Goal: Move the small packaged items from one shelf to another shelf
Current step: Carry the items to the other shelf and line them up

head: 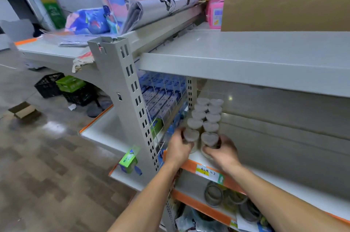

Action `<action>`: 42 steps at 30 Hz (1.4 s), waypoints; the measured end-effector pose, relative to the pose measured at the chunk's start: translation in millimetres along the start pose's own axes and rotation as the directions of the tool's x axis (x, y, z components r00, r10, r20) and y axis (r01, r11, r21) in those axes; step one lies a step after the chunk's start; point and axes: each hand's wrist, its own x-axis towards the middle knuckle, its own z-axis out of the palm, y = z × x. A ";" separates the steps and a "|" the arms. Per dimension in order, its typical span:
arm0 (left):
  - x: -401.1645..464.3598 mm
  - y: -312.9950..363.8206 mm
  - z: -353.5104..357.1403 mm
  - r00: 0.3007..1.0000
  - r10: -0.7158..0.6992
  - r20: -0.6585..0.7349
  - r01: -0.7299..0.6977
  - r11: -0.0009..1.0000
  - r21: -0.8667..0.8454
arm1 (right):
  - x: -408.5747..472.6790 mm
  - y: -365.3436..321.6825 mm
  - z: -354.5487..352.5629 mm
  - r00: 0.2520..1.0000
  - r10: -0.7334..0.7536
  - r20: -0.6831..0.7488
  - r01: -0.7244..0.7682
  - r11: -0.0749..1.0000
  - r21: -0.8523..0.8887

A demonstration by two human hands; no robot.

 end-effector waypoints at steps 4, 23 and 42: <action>5.5 -3.5 -0.8 0.999 0.049 0.011 -0.048 0.999 -0.016 | 1.7 -1.2 6.8 0.999 0.030 -0.013 -0.031 0.998 -0.053; 12.4 -11.5 -10.4 0.984 -0.033 0.176 0.036 0.999 -0.014 | -11.7 -12.3 8.9 0.991 0.108 -0.083 -0.117 0.987 -0.111; -65.7 52.1 18.3 0.904 -0.323 0.280 0.047 0.726 0.686 | -83.3 5.0 -102.3 0.968 0.250 -0.026 -0.229 0.835 -0.501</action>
